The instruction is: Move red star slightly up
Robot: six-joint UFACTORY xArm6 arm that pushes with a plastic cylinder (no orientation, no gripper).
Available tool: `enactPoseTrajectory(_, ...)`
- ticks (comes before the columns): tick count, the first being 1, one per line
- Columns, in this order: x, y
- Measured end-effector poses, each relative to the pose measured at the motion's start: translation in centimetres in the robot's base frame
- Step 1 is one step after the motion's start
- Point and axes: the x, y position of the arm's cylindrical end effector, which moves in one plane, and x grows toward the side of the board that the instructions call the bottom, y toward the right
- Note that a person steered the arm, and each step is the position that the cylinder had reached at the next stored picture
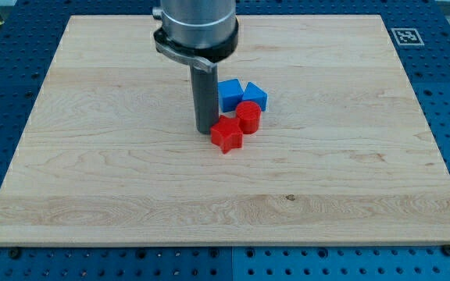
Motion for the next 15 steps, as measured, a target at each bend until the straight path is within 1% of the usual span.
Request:
enactPoseTrajectory(1, 1.5, 0.8)
enactPoseTrajectory(2, 1.5, 0.8)
enactPoseTrajectory(3, 2.4, 0.3)
enactPoseTrajectory(4, 5.7, -0.9)
enactPoseTrajectory(5, 6.7, 2.5)
enactPoseTrajectory(7, 6.3, 8.4)
enactPoseTrajectory(8, 5.9, 8.7)
enactPoseTrajectory(10, 5.9, 6.3)
enactPoseTrajectory(12, 4.7, 3.7)
enactPoseTrajectory(15, 2.6, 3.3)
